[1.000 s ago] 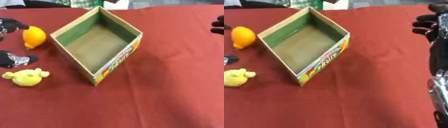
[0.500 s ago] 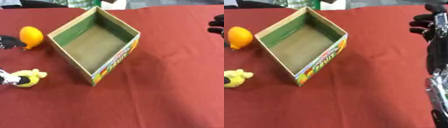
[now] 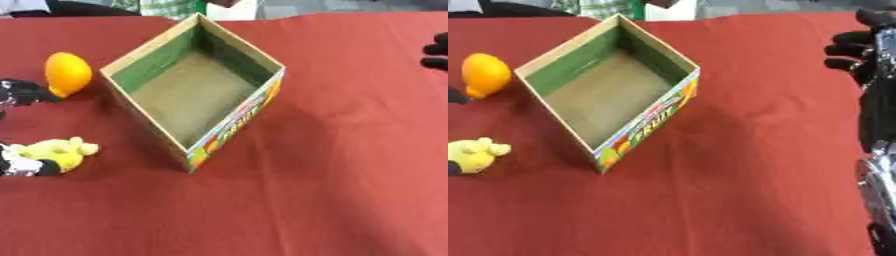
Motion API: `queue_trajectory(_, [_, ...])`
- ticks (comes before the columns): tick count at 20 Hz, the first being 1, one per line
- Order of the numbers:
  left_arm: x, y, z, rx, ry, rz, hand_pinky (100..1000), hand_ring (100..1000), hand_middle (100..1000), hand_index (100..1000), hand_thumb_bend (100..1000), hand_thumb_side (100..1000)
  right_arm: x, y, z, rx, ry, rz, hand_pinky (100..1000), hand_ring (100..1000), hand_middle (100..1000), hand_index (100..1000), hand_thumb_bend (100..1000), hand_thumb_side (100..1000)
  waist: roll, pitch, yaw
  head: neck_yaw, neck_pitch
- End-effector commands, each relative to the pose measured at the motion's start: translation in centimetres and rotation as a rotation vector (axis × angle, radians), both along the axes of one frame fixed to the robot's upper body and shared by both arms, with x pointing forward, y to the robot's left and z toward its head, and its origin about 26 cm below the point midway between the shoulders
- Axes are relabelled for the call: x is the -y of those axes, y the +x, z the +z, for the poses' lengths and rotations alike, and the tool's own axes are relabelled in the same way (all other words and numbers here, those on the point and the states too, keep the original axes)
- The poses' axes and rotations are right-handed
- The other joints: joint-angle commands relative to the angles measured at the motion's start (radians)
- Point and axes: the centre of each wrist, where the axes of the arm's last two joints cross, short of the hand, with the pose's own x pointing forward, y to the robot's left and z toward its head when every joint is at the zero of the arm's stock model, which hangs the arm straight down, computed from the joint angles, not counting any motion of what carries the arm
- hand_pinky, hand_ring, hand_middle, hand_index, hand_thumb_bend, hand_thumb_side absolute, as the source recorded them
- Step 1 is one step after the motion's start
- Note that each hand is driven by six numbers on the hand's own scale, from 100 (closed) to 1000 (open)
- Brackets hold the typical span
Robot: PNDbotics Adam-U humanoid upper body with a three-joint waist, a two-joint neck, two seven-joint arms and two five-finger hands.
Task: Pick up objects on the table and place them in the box.
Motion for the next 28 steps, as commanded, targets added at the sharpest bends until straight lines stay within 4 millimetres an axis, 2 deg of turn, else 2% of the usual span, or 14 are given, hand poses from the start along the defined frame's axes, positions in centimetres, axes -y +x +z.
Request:
queue_trajectory(1, [-0.1, -0.3, 0.7, 0.028, 0.047, 0.027, 830, 877, 954, 1000, 530, 714, 0.1, -0.3, 0.8, 0.033, -0.012, -0.002, 664, 662, 602, 851, 100, 872, 0.000, -0.017, -0.001, 0.016, -0.018])
queue_trajectory(5, [-0.2, 0.2, -0.3, 0.032, 0.085, 0.069, 831, 876, 949, 1000, 496, 670, 0.0, -0.3, 0.8, 0.031, -0.008, 0.002, 664, 662, 602, 851, 100, 873, -0.002, -0.016, -0.004, 0.021, -0.022])
queue_trajectory(11, [-0.4, 0.9, -1.6, -0.001, 0.099, 0.074, 830, 877, 946, 1000, 478, 657, 0.0, -0.3, 0.7, 0.028, -0.005, 0.005, 665, 663, 601, 851, 100, 874, -0.005, -0.016, -0.007, 0.023, -0.023])
queue_trajectory(23, [-0.8, 2.0, -3.6, -0.059, 0.134, 0.080, 826, 870, 935, 1000, 473, 656, -0.1, -0.3, 0.7, 0.026, 0.001, 0.009, 665, 664, 601, 852, 100, 873, -0.009, -0.016, -0.009, 0.014, -0.018])
queue_trajectory(28, [-1.0, 2.4, -4.4, -0.067, 0.164, 0.102, 819, 864, 922, 1000, 441, 669, -0.1, -0.3, 0.6, 0.024, 0.004, 0.009, 666, 664, 601, 852, 100, 874, -0.010, -0.017, -0.011, 0.016, -0.018])
